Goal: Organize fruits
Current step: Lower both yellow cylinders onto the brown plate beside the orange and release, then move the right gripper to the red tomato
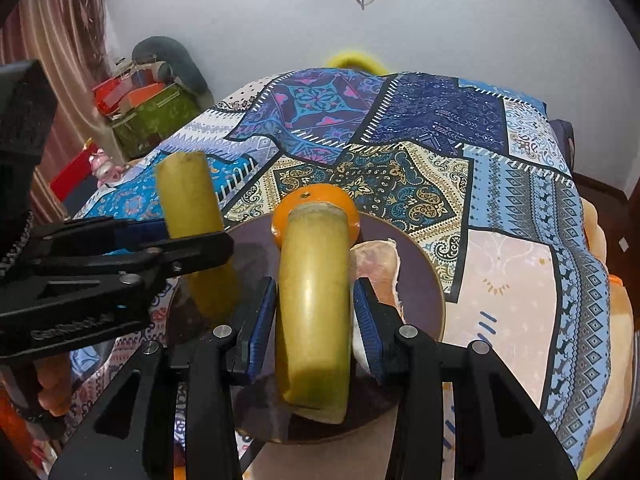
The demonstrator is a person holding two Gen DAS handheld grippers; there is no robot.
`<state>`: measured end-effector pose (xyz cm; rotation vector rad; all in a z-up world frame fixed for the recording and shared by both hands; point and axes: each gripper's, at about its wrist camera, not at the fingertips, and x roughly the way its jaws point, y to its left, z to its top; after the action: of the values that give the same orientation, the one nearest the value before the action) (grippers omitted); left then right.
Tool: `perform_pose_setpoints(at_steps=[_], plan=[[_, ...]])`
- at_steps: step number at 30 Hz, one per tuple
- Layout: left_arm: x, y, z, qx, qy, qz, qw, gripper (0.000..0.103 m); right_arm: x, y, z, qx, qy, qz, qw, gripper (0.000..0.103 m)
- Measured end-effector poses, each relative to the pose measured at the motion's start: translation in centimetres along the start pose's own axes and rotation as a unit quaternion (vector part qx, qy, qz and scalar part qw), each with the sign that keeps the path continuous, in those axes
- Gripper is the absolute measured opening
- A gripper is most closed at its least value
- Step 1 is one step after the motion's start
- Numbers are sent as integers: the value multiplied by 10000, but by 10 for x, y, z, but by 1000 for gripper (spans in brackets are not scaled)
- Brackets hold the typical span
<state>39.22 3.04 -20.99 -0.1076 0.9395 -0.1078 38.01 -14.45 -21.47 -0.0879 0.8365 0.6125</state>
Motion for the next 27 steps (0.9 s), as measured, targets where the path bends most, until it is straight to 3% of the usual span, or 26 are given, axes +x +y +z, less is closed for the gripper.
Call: perform_pose_setpoints(at_steps=[3, 5, 14, 24, 27], plan=[[8, 2, -3, -70, 93, 4, 9999, 44, -8, -1, -2, 10, -108, -37, 9999, 45], [13, 2, -6, -71, 187, -93, 9998, 33, -11, -3, -2, -8, -139, -68, 9999, 45], [4, -10, -15, 174, 187, -29, 9997, 33, -22, -13, -7, 141, -200, -82, 9997, 45], [-52, -12, -38, 269, -43, 125, 9995, 35, -55, 4, -22, -90, -299, -371, 9988, 45], [-75, -13, -48, 282, -172, 171, 9993, 42, -70, 10, -27, -83, -330, -356, 9988, 45]])
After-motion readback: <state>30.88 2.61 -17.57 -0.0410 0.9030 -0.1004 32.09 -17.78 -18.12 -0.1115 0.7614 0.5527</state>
